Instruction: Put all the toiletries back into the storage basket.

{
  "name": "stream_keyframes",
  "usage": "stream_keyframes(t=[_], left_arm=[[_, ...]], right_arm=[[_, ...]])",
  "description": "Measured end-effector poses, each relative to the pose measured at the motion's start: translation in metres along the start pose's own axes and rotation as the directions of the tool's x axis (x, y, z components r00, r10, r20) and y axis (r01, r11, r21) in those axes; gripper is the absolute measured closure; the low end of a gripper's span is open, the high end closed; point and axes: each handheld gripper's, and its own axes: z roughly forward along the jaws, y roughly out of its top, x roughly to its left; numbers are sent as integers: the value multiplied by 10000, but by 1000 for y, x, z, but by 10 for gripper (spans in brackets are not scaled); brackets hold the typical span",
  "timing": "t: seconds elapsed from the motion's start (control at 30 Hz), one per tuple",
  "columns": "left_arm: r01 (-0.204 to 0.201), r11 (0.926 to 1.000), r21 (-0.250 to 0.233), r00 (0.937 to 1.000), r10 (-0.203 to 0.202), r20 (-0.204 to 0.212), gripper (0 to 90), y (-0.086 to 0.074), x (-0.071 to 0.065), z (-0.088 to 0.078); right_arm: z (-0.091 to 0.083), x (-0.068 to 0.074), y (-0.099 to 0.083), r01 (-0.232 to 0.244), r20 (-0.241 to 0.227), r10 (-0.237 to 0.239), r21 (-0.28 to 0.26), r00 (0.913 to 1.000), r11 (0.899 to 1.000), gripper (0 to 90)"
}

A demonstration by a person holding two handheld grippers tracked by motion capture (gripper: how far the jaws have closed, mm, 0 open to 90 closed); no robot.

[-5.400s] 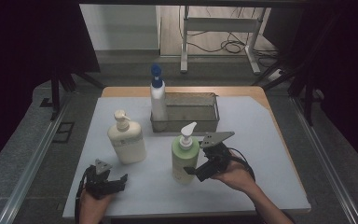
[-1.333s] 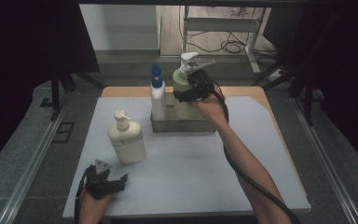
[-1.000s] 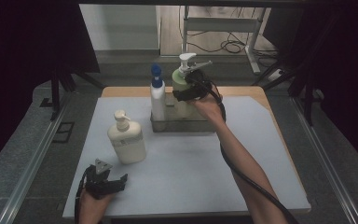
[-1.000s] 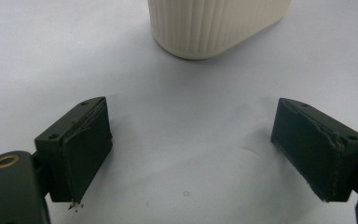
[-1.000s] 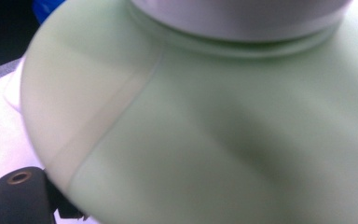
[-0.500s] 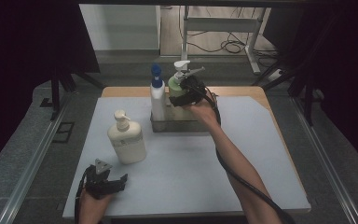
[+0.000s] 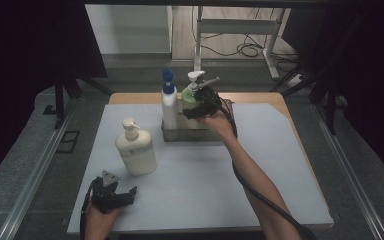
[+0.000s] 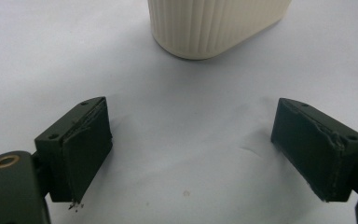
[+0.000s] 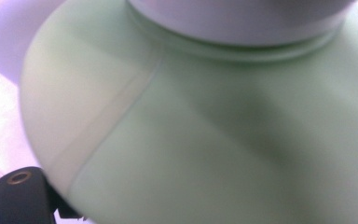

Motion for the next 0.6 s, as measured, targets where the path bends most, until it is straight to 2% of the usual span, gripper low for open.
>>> stream_keyframes(t=[0.37, 0.6], left_arm=[[-1, 10000, 6, 10000, 1, -1, 119, 0, 0, 0], [-4, 10000, 10, 10000, 4, 1, 119, 0, 0, 0]], right_arm=[[9, -2, -13, 14, -104, -12, 258, 9999, 9997, 124], [8, -2, -16, -33, -131, 36, 187, 9999, 9998, 125]])
